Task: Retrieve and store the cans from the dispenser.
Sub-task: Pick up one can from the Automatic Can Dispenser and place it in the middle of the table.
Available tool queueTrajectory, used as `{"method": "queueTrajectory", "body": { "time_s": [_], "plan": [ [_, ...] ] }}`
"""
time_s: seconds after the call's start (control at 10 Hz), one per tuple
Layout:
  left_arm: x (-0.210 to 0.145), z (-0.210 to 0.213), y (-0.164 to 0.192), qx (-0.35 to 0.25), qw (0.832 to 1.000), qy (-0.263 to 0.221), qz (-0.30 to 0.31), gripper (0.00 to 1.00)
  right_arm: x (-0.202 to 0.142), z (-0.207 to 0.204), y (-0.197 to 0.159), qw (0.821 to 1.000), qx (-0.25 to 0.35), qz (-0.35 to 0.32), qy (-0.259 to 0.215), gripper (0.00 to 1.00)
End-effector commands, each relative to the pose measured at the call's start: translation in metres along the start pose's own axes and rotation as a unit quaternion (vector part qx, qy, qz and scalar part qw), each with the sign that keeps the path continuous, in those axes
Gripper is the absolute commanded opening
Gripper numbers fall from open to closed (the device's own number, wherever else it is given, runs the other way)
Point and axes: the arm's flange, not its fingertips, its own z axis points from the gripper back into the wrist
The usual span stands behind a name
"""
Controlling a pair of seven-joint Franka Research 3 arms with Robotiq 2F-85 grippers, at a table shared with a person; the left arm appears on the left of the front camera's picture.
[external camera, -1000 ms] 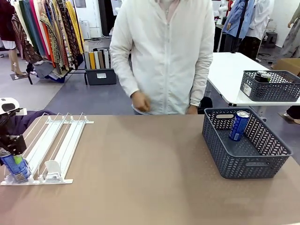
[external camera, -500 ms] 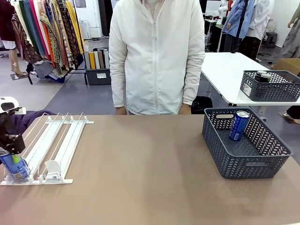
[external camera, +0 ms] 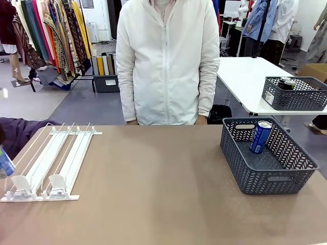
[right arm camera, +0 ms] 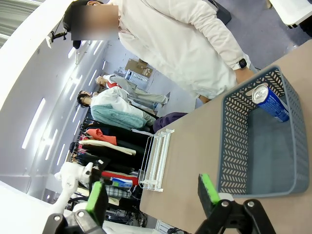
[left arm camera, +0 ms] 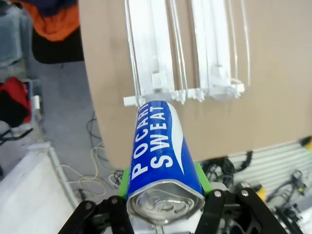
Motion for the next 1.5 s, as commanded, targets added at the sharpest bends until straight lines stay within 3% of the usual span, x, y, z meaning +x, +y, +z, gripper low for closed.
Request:
{"method": "queueTrajectory", "body": {
  "time_s": [0.0, 0.1, 0.3, 0.4, 0.8, 1.0, 1.2, 1.4],
  "plan": [
    [-0.014, 0.041, 0.014, -0.031, 0.999, -0.003, -0.035, 0.0, 0.003, -0.003, 0.002, 1.0, 0.013, 0.009, -0.01, 1.0],
    [-0.019, 0.055, 0.024, -0.036, 0.999, -0.027, 0.002, 0.0, 0.003, -0.003, 0.002, 1.0, 0.013, 0.009, -0.01, 1.0],
    [-0.017, 0.054, 0.038, -0.076, 0.997, -0.02, -0.002, 0.0, 0.003, -0.003, 0.002, 1.0, 0.013, 0.009, -0.01, 1.0],
    [-0.026, 0.06, 0.024, -0.029, 0.999, -0.022, 0.0, 0.0, 0.003, -0.003, 0.002, 1.0, 0.013, 0.009, -0.01, 1.0],
    [-0.026, 0.06, 0.024, -0.029, 0.999, -0.022, 0.0, 0.0, 0.003, -0.003, 0.002, 1.0, 0.013, 0.009, -0.01, 1.0],
    [-0.01, 0.049, 0.021, -0.077, 0.996, -0.04, -0.006, 0.0, 0.003, -0.003, 0.002, 1.0, 0.013, 0.009, -0.01, 1.0],
    [0.039, 0.05, -0.025, -0.115, 0.989, -0.063, -0.065, 0.0, 0.003, -0.003, 0.002, 1.0, 0.013, 0.009, -0.01, 1.0],
    [0.102, 0.043, -0.11, -0.129, 0.976, -0.056, -0.168, 0.0, 0.003, -0.003, 0.002, 1.0, 0.013, 0.009, -0.01, 1.0]
  ]
}}
